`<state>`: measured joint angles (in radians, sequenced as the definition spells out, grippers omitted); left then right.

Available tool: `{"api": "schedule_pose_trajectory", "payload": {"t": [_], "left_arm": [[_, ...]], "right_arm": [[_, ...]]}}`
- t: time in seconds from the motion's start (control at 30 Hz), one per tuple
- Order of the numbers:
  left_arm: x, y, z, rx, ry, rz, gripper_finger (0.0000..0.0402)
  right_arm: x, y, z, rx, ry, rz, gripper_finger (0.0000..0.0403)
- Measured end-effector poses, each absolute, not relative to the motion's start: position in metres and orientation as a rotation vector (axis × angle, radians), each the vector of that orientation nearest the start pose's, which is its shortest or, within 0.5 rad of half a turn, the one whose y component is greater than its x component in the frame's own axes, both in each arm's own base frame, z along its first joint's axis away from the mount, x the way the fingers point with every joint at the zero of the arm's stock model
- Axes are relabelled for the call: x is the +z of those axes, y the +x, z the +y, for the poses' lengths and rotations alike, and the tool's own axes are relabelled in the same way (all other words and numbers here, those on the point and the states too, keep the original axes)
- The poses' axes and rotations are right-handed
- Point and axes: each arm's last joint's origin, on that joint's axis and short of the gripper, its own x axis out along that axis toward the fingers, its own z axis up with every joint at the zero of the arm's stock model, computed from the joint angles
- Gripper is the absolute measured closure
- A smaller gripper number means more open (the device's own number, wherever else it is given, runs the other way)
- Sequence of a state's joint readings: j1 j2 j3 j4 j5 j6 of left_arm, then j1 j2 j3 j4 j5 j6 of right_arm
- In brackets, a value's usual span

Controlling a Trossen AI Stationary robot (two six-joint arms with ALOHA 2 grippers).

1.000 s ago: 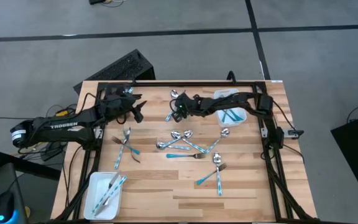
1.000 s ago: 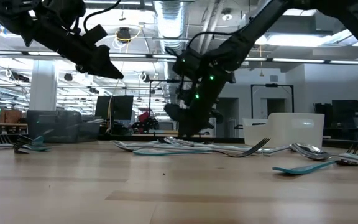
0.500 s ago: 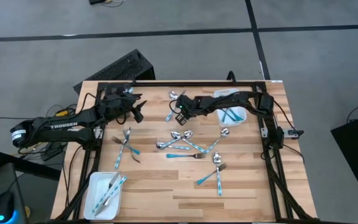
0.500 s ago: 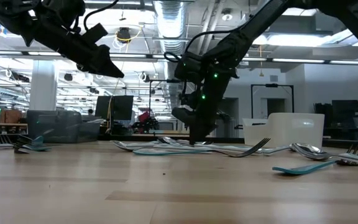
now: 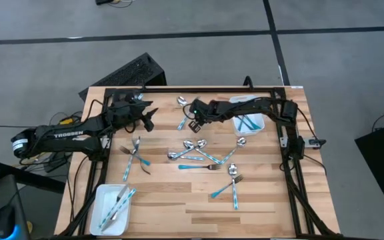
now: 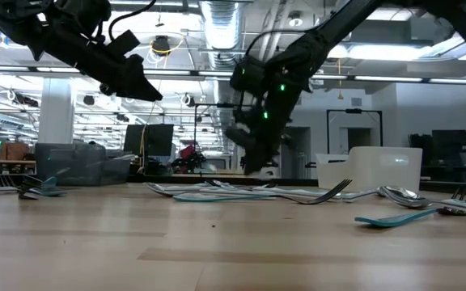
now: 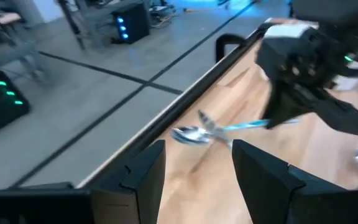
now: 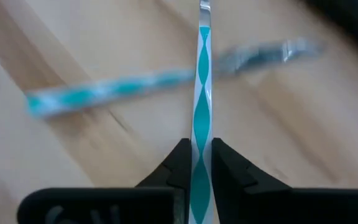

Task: Sort silverware by color (type)
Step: Put the light blue spoon into the black bin

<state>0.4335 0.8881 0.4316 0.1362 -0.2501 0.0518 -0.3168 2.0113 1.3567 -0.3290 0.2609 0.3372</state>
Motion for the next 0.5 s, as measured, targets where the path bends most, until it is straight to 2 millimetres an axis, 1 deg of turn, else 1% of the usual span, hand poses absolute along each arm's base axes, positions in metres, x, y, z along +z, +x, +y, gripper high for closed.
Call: {"api": "schedule_pose_trajectory", "payload": {"t": [0.13, 0.27, 0.33, 0.5], "left_arm": [[0.221, 0.179, 0.088, 0.593, -0.039, 0.287, 0.0227], [0.212, 0.189, 0.092, 0.57, -0.064, 0.22, 0.0227], [0.211, 0.193, 0.095, 0.586, -0.074, 0.172, 0.0227], [0.211, 0.2, 0.105, 0.609, -0.062, 0.079, 0.0227]], "right_arm": [[0.186, 0.397, -0.138, -0.677, 0.299, 0.767, 0.034], [0.211, 0.405, -0.13, -0.68, 0.183, 0.616, 0.034], [0.218, 0.41, -0.123, -0.711, 0.096, 0.558, 0.034], [0.229, 0.421, -0.107, -0.814, -0.133, 0.465, 0.034]]}}
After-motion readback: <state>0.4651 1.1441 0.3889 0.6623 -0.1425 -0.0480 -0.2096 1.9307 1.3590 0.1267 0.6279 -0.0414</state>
